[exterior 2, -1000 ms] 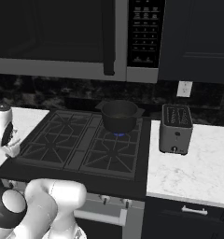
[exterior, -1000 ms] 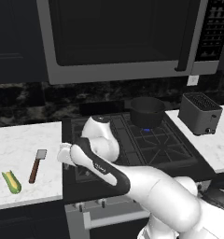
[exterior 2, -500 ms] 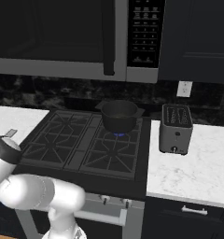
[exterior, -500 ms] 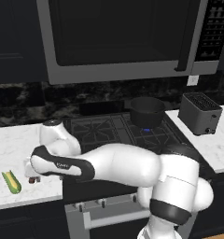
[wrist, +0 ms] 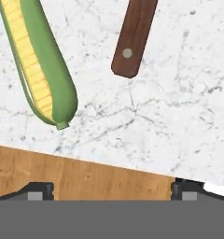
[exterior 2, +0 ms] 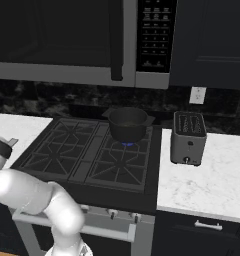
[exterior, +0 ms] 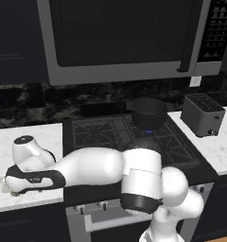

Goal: Put the corn and cucumber in the pot. Retrieve the spatula and lightly stir the vegetables in the pot.

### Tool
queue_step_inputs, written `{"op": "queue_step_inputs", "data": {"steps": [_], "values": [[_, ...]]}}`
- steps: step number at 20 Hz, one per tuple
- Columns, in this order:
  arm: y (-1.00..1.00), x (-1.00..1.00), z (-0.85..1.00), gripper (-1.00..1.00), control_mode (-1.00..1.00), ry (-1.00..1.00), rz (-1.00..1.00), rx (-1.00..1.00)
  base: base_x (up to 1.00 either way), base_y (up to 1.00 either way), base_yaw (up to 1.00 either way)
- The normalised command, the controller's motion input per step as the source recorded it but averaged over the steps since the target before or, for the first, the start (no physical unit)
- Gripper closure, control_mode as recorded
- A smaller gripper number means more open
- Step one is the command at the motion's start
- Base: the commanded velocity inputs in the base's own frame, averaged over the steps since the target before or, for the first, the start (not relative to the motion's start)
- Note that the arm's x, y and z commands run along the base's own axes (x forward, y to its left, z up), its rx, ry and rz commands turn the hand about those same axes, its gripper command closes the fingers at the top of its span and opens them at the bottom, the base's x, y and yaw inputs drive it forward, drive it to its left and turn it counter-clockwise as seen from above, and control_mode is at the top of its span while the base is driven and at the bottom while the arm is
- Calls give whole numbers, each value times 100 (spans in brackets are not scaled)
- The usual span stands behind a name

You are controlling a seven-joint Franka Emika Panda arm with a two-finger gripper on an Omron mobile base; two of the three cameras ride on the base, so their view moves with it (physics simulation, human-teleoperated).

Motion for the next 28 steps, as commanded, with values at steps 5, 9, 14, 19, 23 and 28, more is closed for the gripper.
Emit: {"op": "queue_step_inputs", "data": {"steps": [5, 9, 14, 19, 23, 28], "values": [[69, 46, -20, -100, -100, 0, 0, -3, 0, 0, 0], [36, 55, -37, -100, -100, -1, 0, -3, 0, 0, 0], [25, 31, -49, -100, -100, -2, 0, 0, 0, 0, 0], [-3, -15, -35, 100, -100, -3, 0, 0, 0, 0, 0], [-33, -53, 0, 100, -100, -12, 0, 1, 0, 0, 0], [-78, -76, 34, 100, -100, -20, 1, 2, 0, 0, 0]]}}
